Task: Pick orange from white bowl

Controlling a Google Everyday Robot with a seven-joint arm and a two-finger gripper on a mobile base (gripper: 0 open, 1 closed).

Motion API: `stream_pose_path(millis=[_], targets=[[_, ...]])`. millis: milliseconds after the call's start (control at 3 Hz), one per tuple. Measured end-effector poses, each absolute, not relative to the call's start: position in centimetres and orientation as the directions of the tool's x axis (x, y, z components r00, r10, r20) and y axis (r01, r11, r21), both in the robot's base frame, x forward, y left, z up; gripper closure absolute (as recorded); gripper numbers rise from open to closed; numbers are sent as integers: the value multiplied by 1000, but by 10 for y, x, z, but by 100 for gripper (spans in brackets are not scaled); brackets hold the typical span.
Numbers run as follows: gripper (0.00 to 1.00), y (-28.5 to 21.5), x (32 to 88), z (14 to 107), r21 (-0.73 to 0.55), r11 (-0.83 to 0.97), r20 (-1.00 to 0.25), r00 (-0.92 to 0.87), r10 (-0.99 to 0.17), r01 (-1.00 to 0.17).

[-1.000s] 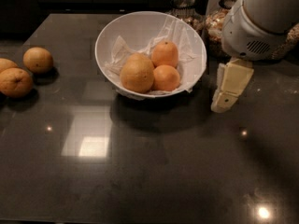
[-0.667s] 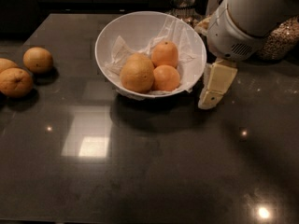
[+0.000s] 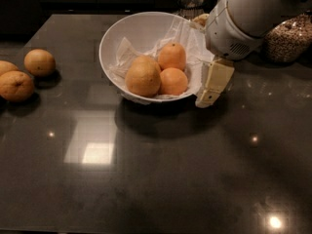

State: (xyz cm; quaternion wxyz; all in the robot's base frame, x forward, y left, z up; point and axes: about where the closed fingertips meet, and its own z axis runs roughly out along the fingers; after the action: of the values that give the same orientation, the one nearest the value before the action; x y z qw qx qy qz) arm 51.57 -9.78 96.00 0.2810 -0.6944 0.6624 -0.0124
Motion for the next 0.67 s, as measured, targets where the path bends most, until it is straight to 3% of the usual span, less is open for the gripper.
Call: stream_pose_path(millis=[333, 667], targets=[[0, -94, 516, 959, -411, 38, -367, 127, -922, -911], [0, -59, 527, 962, -426, -7, -433, 211, -876, -905]])
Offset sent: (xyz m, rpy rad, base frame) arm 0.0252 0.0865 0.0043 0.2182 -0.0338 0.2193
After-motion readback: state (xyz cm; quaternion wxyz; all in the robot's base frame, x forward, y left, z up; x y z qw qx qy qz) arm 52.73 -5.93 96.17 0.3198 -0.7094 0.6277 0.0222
